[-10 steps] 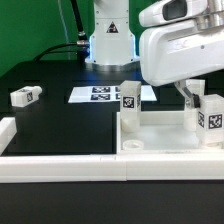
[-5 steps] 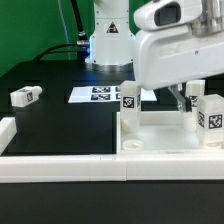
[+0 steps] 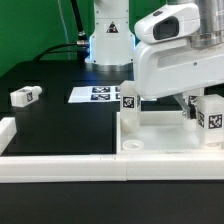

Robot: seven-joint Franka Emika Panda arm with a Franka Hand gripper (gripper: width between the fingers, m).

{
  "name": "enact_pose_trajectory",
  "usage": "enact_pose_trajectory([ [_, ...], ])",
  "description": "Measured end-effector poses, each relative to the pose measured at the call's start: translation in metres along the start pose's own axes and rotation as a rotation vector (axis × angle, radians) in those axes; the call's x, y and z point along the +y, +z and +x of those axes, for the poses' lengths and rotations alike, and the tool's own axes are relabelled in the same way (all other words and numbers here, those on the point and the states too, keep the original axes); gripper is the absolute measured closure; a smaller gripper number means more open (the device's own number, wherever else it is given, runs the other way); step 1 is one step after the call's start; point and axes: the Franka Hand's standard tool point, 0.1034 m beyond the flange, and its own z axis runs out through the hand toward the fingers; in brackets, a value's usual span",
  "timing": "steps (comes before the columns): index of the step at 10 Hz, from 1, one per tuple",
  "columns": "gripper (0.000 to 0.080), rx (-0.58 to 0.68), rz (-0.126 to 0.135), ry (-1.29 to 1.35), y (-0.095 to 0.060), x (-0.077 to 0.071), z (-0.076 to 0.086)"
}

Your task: Assemble square table

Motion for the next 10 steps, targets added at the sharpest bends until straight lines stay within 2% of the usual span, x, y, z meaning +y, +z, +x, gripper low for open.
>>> enact_pose_trajectory([
  [1,0.0389,0.0,-0.001,0.02,-0.0001,0.0005,0.0],
  [2,0.0505,0.001,-0.001,0.082,-0.0002,0.0019,0.0001],
  [6,0.0505,0.0,0.005,0.363,-0.0001,0.0007,0.0002],
  [8,0.0505,0.027,0.012,0.751,0.0002,-0.0019,0.0033],
  [9,0.0505,0.039,0.024,0.963,0.0026,-0.0054,0.0018],
  [10,0.0505,0.046,0.066,1.101,0.0034,-0.0067,0.0042],
])
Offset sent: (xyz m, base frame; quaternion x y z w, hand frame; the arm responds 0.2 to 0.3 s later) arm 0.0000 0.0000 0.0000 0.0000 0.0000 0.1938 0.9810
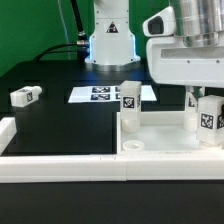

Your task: Assemble square table

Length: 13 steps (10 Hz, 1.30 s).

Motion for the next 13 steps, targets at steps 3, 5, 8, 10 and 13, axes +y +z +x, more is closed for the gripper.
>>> enact_pose_trajectory([
  [3,0.0505,-0.03,0.027,0.183,0.0,-0.0009,0.0009],
  [5,0.0506,-0.037,0.028,0.289,0.0004,-0.0017,-0.0008],
  [8,0.0506,-0.101,0.108,0.594,0.0018,-0.0047,0.0024],
  [10,0.0413,-0.076,0.105,0.38,0.0026,-0.0043,0.0015],
  [13,0.0177,-0.038,0.062,-0.051,0.0008,-0.0045,-0.0038],
])
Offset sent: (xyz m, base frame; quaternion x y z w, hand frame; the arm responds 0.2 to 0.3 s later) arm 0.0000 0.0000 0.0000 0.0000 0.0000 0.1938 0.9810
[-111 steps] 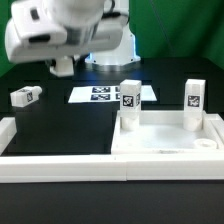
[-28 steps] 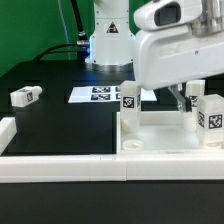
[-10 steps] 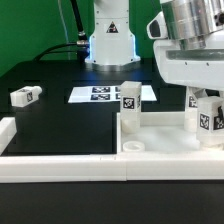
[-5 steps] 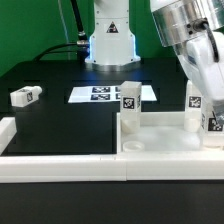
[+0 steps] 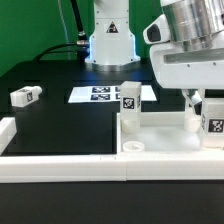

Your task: Assemble square table

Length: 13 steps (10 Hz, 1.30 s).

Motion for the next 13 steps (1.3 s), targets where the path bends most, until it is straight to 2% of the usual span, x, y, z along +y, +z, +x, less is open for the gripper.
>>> enact_pose_trajectory([
  [2,0.0155,0.0,-0.001,-0.145,0.001,0.001,0.001],
  [3,0.0151,-0.001,-0.028,-0.279,0.0,0.004,0.002],
  [4,0.015,0.014,-0.079,-0.45,-0.004,0.005,0.009],
  [5,0.015,0.024,-0.1,-0.582,-0.006,0.003,0.013],
  [6,0.015,0.024,-0.139,-0.751,-0.006,0.003,0.016],
  [7,0.015,0.028,-0.147,-0.823,-0.005,0.0,0.017],
  [8,0.015,0.028,-0.143,-0.794,-0.005,0.0,0.017],
  [10,0.0414,0.028,-0.143,-0.787,-0.005,0.0,0.016],
  [11,0.051,0.033,-0.141,-0.719,-0.005,0.001,0.017],
  [13,0.0509,0.043,-0.138,-0.58,-0.005,0.001,0.018],
])
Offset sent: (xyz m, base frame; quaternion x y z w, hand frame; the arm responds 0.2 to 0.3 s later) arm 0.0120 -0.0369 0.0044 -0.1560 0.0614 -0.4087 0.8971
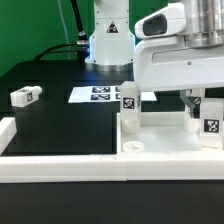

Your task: Assemble square table

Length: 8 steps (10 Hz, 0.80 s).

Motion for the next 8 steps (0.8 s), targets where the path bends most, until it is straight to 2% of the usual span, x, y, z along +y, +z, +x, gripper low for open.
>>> enact_pose_trajectory([
  [1,0.0509,0.0,0.0,0.046,0.0,0.0001,0.0001],
  [3,0.0509,0.027,-0.002,0.421,-0.0008,0.0,-0.001],
  [4,0.0509,0.034,0.021,0.628,0.0012,0.0013,-0.0024],
  [5,0.0509,0.019,0.055,0.8,0.0017,0.0011,-0.0042],
  [6,0.0509,-0.003,0.073,0.975,0.0024,-0.0024,-0.0063],
  [8,0.0509,-0.027,0.098,1.166,0.0023,-0.0064,-0.0072],
])
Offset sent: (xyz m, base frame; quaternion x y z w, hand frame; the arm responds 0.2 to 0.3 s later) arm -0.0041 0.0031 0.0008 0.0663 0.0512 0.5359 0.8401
